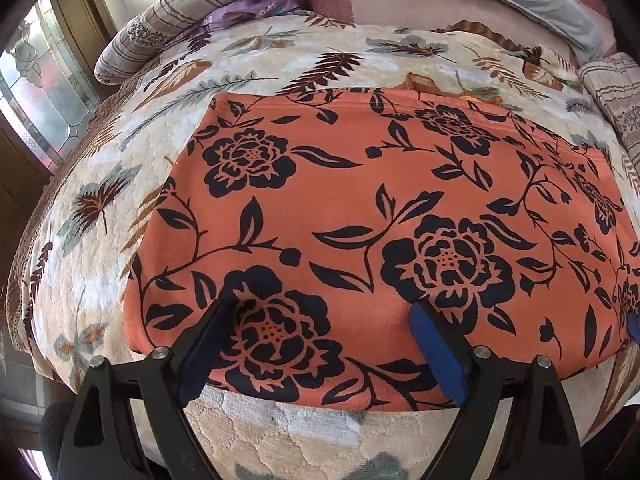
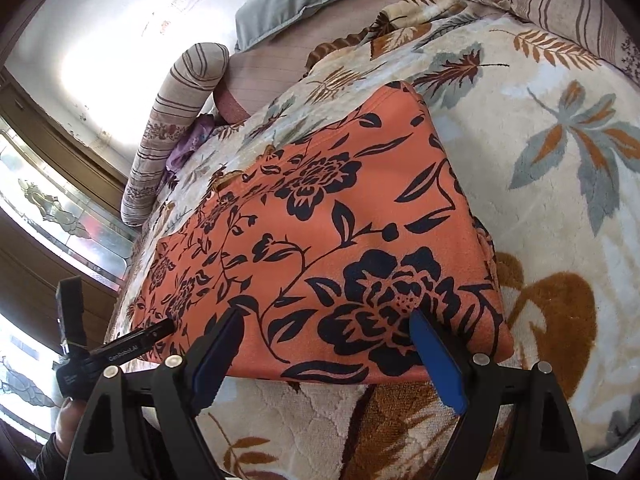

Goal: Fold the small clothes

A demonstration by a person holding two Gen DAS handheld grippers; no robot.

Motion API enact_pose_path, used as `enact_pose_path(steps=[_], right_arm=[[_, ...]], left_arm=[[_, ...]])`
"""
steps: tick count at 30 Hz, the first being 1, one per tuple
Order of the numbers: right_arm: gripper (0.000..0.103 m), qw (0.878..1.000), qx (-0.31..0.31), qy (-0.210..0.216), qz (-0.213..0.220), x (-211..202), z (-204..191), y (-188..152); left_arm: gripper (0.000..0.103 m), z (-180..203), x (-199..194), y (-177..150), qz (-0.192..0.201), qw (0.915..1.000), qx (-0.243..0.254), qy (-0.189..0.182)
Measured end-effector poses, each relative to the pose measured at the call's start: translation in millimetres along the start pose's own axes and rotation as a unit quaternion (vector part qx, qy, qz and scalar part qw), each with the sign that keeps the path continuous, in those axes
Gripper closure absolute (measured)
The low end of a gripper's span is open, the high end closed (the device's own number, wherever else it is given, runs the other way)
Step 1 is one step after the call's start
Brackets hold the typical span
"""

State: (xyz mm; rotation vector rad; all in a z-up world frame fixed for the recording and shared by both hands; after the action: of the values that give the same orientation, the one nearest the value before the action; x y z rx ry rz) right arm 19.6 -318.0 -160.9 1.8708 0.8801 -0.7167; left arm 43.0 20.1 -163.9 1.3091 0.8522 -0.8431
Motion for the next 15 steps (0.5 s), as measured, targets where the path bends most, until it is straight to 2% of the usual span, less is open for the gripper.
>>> enact_pose_path(steps=[15], right_arm=[[0.016,1.000,-0.004,0.026,-0.003,-2.7,5.1,-1.2]], left_arm=[[0.007,0.4,-3.5,-3.2,-0.001,0.9998,0.000,0.021]])
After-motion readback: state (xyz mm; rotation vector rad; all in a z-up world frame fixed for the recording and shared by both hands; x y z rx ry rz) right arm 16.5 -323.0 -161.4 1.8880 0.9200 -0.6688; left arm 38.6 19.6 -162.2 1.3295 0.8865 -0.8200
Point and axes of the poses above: each gripper's, at about its wrist camera, not at the fingertips, and x roughly the way its jaws point, z to its right, y to its top, the point moved 5 cm from there along x, roughly the way its jaws point, and after that the axes turned 11 degrees about -y, right-handed, at the moved point
